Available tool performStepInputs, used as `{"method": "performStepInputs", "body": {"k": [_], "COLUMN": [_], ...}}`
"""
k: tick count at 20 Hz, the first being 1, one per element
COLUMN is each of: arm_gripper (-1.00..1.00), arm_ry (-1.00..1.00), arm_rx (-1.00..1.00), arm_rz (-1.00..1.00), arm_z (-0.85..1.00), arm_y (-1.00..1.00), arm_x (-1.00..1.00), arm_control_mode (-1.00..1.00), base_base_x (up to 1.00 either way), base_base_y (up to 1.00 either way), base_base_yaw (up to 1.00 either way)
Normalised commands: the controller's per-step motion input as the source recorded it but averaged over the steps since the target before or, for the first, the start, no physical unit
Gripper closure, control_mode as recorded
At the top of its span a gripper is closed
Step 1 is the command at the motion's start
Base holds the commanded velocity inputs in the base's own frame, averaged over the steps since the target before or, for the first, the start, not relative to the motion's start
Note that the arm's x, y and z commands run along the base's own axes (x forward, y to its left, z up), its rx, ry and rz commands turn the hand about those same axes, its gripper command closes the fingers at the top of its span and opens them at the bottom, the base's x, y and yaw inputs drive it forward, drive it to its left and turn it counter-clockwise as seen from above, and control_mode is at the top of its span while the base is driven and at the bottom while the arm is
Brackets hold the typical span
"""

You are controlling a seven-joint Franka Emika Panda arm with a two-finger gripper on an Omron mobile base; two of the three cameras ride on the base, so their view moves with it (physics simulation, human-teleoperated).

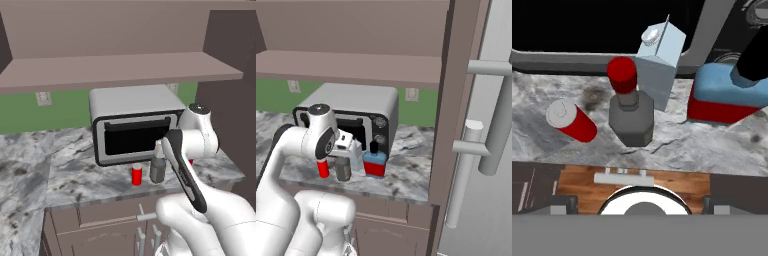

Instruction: Sort all alcoholic drinks to one cabinet, and non-alcoholic drinks to the other.

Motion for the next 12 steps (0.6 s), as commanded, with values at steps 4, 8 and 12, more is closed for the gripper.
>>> {"method": "performStepInputs", "body": {"k": [4, 8, 12], "arm_gripper": [-1.00, -1.00, -1.00], "arm_ry": [0.00, 0.00, 0.00], "arm_rx": [0.07, 0.02, 0.00], "arm_rz": [0.00, 0.00, 0.00], "arm_z": [-0.35, -0.39, -0.38], "arm_y": [0.18, 0.24, 0.02], "arm_x": [0.34, 0.23, 0.19], "arm_control_mode": [-1.00, -1.00, -1.00], "base_base_x": [0.00, 0.00, 0.00], "base_base_y": [0.00, 0.00, 0.00], "base_base_yaw": [0.00, 0.00, 0.00]}}
